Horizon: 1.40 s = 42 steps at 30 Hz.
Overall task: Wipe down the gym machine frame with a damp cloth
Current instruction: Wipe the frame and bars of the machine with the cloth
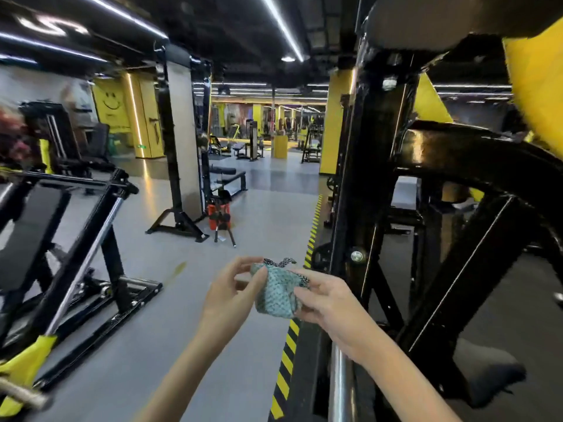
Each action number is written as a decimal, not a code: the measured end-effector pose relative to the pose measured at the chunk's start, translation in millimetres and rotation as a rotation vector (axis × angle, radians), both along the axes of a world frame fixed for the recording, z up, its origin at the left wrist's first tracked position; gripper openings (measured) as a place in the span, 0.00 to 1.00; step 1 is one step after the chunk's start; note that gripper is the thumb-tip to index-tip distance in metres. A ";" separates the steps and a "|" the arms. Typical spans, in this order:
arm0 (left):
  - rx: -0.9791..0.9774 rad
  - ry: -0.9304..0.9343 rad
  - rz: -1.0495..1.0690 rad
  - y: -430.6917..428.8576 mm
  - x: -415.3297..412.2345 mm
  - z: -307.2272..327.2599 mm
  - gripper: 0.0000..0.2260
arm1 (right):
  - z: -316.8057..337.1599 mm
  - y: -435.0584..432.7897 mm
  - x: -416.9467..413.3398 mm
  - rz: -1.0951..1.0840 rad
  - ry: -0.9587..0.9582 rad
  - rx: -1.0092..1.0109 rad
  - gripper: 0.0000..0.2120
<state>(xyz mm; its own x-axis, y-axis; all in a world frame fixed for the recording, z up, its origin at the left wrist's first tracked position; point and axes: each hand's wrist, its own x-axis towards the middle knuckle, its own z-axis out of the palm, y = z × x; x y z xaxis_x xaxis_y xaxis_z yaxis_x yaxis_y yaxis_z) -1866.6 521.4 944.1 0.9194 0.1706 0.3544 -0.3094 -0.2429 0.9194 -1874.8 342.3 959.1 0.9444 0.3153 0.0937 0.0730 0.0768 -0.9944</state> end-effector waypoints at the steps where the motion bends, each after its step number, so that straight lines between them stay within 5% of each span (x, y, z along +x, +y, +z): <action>1: 0.005 0.003 0.047 7.5 3.3 0.5 0.06 | 0.6 11.8 0.5 -0.043 -0.008 -0.006 0.15; 4: -0.026 0.050 0.099 27.1 9.9 5.6 0.08 | 4.4 42.8 3.5 -0.113 -0.044 -0.001 0.13; 11: -0.046 0.098 -0.148 76.5 46.2 10.1 0.09 | 7.6 94.7 44.5 -0.119 -0.048 0.127 0.11; 15: 0.020 0.068 -0.215 104.8 81.4 6.6 0.21 | 0.7 121.3 89.7 -0.124 -0.025 0.203 0.10; 20: 0.020 0.074 -0.208 127.9 157.4 2.7 0.09 | -19.1 143.6 168.2 -0.168 0.017 0.273 0.09; 31: -0.651 0.190 -0.234 130.8 354.8 -12.3 0.09 | -40.6 156.3 356.8 -0.385 0.204 0.467 0.11; 38: -1.167 0.248 -0.455 146.5 483.2 -21.8 0.11 | -52.1 179.1 465.7 -0.232 0.326 0.676 0.15; 42: -1.004 0.300 -0.494 162.1 570.9 -33.1 0.11 | -60.1 200.7 546.8 -0.315 0.261 0.479 0.26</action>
<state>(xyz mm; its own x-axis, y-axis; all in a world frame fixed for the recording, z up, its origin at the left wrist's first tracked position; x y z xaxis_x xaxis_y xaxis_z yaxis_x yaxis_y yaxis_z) -1295.7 683.5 910.9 0.9885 -0.1498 0.0197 0.0962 0.7245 0.6825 -1328.0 542.9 899.0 0.9959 -0.0017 -0.0902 -0.0755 0.5321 -0.8433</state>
